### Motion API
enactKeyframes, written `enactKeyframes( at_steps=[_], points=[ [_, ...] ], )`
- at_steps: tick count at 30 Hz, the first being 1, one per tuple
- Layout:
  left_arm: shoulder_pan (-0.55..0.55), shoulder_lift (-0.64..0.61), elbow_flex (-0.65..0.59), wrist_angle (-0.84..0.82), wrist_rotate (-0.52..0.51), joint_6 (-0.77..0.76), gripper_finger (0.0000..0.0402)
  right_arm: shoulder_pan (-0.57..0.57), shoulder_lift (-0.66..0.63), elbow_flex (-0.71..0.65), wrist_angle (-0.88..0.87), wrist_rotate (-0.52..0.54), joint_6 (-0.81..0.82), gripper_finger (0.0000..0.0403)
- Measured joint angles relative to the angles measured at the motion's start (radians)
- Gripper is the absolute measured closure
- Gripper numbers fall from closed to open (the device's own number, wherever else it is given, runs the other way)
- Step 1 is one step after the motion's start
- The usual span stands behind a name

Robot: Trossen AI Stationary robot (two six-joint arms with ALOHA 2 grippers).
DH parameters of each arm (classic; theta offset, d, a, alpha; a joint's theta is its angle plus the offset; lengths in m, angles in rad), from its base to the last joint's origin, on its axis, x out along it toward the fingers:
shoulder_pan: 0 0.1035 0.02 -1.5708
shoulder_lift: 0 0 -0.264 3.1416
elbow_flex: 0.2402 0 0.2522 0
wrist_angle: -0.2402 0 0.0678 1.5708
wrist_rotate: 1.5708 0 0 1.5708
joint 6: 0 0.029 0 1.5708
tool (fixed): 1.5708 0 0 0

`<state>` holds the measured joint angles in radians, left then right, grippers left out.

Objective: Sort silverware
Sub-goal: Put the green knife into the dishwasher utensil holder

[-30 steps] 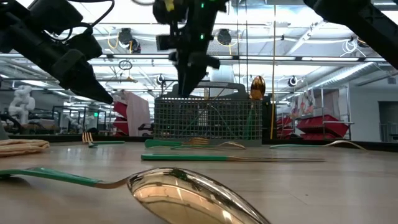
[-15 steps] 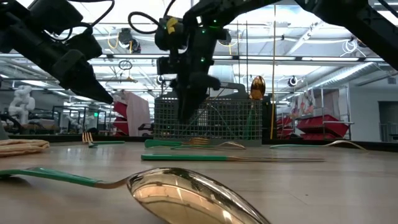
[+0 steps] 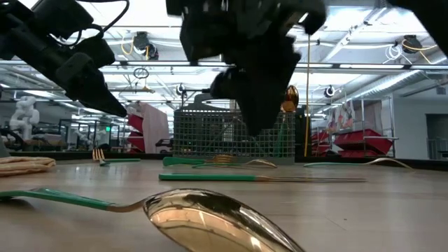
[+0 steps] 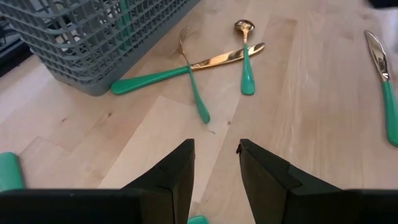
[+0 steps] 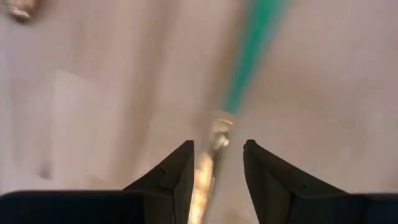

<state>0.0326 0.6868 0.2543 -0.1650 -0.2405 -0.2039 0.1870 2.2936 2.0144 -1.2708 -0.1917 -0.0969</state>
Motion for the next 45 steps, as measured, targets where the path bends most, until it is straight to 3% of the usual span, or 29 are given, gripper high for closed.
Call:
enactKeyframes(
  at_steps=[2,6,9,17,22,25,30,35,45],
  points=[
    [0.000,0.000,0.000,0.000,0.000,0.000,0.0270,0.042,0.000,0.000,0.032,0.021,0.037,0.0275],
    [0.000,0.000,0.000,0.000,0.001,-0.001,0.0270,0.103,-0.001,-0.023,0.120,0.188,0.043,0.0275],
    [0.000,0.000,0.000,-0.001,0.002,-0.025,0.0270,0.112,-0.001,-0.060,0.165,0.246,0.038,0.0275],
    [0.000,0.000,0.000,-0.002,0.038,-0.031,0.0270,0.059,-0.005,-0.219,0.288,0.233,0.089,0.0275],
    [0.000,0.000,0.000,-0.002,0.038,-0.030,0.0270,0.033,-0.012,-0.278,0.363,0.142,0.120,0.0275],
    [0.000,0.000,0.000,-0.002,0.038,-0.030,0.0270,0.036,-0.011,-0.301,0.393,0.186,0.130,0.0279],
    [0.000,0.000,0.000,-0.002,0.037,-0.026,0.0270,0.037,-0.017,-0.370,0.483,0.195,0.166,0.0318],
    [0.000,0.000,0.000,-0.002,0.035,-0.025,0.0270,0.037,-0.027,-0.415,0.510,0.195,0.165,0.0388],
    [0.000,0.000,0.000,-0.002,0.034,-0.025,0.0270,0.062,-0.024,-0.351,0.439,0.248,0.163,0.0401]
  ],
)
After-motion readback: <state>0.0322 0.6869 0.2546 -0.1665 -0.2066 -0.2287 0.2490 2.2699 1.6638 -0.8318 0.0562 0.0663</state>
